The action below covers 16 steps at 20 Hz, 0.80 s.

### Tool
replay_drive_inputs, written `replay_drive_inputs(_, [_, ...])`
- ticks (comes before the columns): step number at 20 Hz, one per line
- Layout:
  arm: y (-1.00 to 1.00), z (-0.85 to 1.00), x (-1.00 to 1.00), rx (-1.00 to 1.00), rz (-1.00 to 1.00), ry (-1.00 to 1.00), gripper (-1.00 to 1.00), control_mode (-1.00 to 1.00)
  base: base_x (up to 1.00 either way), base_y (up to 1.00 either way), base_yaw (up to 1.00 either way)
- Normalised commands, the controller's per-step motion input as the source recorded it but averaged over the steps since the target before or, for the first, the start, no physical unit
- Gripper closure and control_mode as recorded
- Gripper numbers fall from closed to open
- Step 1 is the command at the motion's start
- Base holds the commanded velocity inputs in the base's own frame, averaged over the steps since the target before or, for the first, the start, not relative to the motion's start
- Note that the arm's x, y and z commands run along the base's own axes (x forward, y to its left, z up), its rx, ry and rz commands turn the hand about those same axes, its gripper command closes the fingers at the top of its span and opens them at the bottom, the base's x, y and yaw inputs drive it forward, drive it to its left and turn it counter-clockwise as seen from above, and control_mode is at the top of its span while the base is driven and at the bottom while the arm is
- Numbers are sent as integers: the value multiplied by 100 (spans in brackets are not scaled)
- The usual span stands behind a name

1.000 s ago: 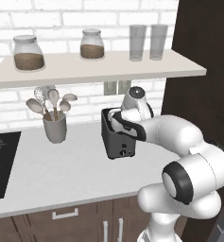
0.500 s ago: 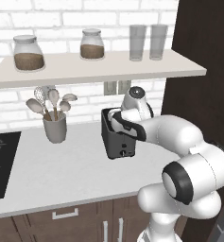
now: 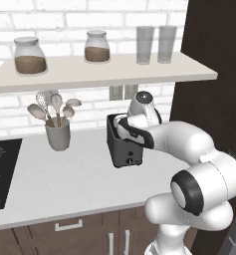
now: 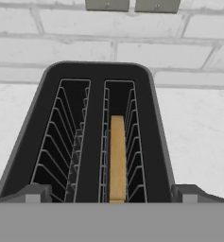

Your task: Start the toaster. Once the lever pops up, take the bread to the plate on the dining counter.

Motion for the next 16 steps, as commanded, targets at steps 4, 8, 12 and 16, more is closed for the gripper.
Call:
replay_drive_inputs(4, [0, 0, 0, 0, 0, 0, -100, -100, 0, 0, 0])
replay_drive_inputs(8, [0, 0, 0, 0, 0, 0, -100, -100, 0, 0, 0])
replay_drive_inputs(12, [0, 0, 0, 0, 0, 0, -100, -100, 0, 0, 0])
replay_drive_inputs(16, [0, 0, 0, 0, 0, 0, -100, -100, 0, 0, 0])
